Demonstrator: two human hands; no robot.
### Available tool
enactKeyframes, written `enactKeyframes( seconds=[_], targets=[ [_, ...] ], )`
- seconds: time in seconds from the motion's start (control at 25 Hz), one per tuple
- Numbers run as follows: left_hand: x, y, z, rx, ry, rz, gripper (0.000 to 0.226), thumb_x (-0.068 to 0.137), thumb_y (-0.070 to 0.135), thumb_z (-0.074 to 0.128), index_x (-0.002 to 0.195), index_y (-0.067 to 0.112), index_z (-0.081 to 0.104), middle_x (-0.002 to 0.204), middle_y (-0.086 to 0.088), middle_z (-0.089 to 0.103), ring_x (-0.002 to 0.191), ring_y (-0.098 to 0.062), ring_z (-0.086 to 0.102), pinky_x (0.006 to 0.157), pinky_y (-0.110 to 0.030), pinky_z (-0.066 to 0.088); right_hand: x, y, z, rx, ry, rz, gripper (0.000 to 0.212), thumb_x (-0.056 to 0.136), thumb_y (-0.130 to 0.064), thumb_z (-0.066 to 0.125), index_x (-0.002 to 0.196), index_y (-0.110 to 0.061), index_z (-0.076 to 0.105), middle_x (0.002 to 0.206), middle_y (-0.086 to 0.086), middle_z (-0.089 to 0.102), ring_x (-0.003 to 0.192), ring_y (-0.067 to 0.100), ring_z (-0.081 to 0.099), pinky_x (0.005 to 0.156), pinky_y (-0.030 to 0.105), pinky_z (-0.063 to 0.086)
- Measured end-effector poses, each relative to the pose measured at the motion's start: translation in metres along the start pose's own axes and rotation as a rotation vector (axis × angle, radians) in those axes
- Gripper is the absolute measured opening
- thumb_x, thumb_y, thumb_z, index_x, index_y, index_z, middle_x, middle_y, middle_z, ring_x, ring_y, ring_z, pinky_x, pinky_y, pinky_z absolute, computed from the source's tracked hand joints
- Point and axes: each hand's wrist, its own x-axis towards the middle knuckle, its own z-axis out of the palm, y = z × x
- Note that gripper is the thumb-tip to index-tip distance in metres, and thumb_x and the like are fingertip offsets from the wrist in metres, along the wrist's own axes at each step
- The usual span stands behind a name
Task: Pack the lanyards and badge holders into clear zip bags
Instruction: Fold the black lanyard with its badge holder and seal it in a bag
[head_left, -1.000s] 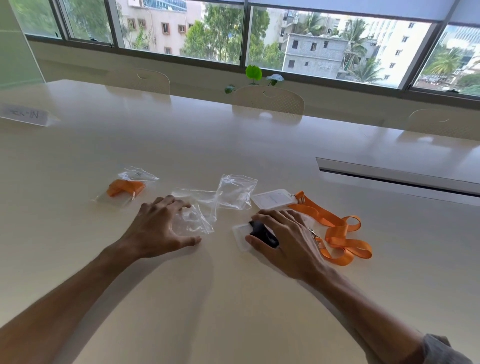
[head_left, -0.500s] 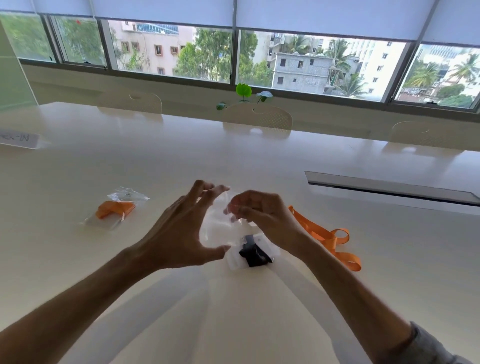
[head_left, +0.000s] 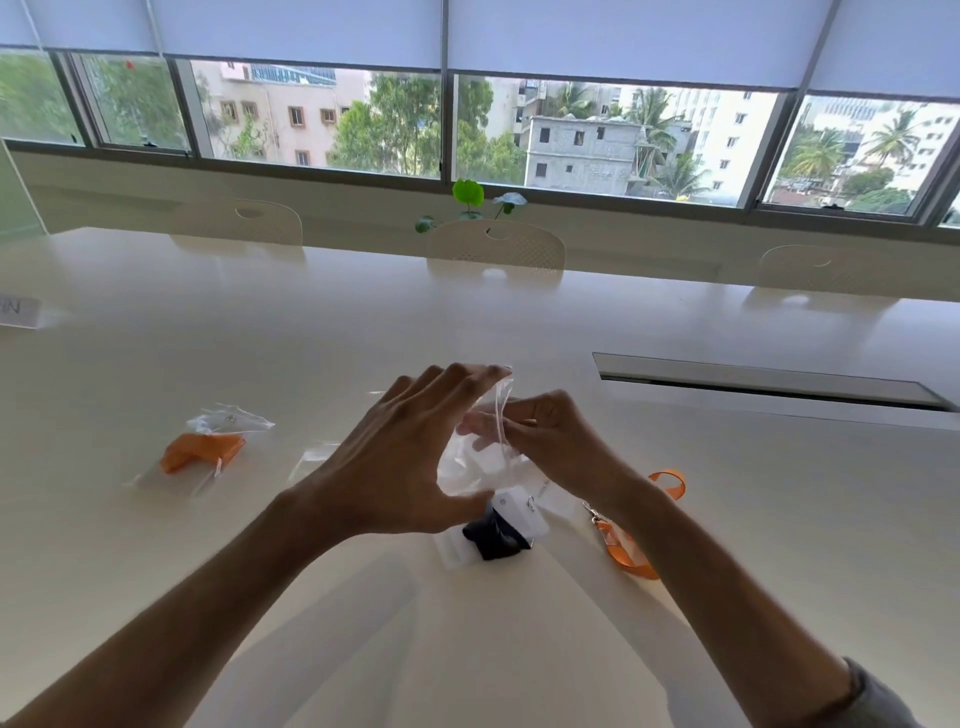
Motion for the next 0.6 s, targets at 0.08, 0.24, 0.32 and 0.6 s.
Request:
enactKeyframes(
  seconds=[0.08,0.24,0.32,0.6],
  targets=[
    [-0.003,0.001,0.002,-0.017,0.012,-0.037,0.093,0.068,0.065,0.071,0.142,0.019,0.039,0.129,0.007,0.053,0.101,-0.005,0.049,0.085,-0.023,0.041,-0.002,-0.001,0.004,0.031,-0.01,0.017,0.018,0.087,-0.036,0.064,0.094,-0.027,0.079,0.093,-0.004,0.077,0.085,0.019,0.073,0.073,0.026,0.055],
    [-0.01,-0.003,0.006,-0.055,0.04,-0.158,0.093,0.065,0.074,0.065,0.137,0.019,0.044,0.124,0.006,0.058,0.101,-0.006,0.05,0.087,-0.023,0.039,-0.005,0.0,0.006,0.064,-0.062,0.055,0.033,0.089,-0.041,0.055,0.092,-0.018,0.079,0.106,0.003,0.073,0.099,0.036,0.066,0.077,0.049,0.053],
    [-0.015,-0.007,0.008,-0.035,0.03,-0.145,0.089,0.066,0.071,0.066,0.136,0.02,0.045,0.124,0.007,0.058,0.102,-0.009,0.051,0.085,-0.021,0.038,-0.005,0.002,0.006,0.093,-0.093,0.1,0.039,0.095,-0.028,0.051,0.099,0.002,0.074,0.115,0.012,0.069,0.104,0.034,0.065,0.08,0.04,0.054],
    [-0.02,-0.004,0.02,-0.092,0.084,-0.103,0.076,0.07,0.061,0.072,0.132,0.022,0.051,0.12,0.014,0.057,0.101,-0.008,0.054,0.086,-0.026,0.042,-0.012,-0.004,0.015,0.011,-0.12,0.232,0.029,0.095,-0.014,0.057,0.115,0.004,0.067,0.122,0.019,0.066,0.114,0.034,0.062,0.105,0.049,0.045]
  ],
)
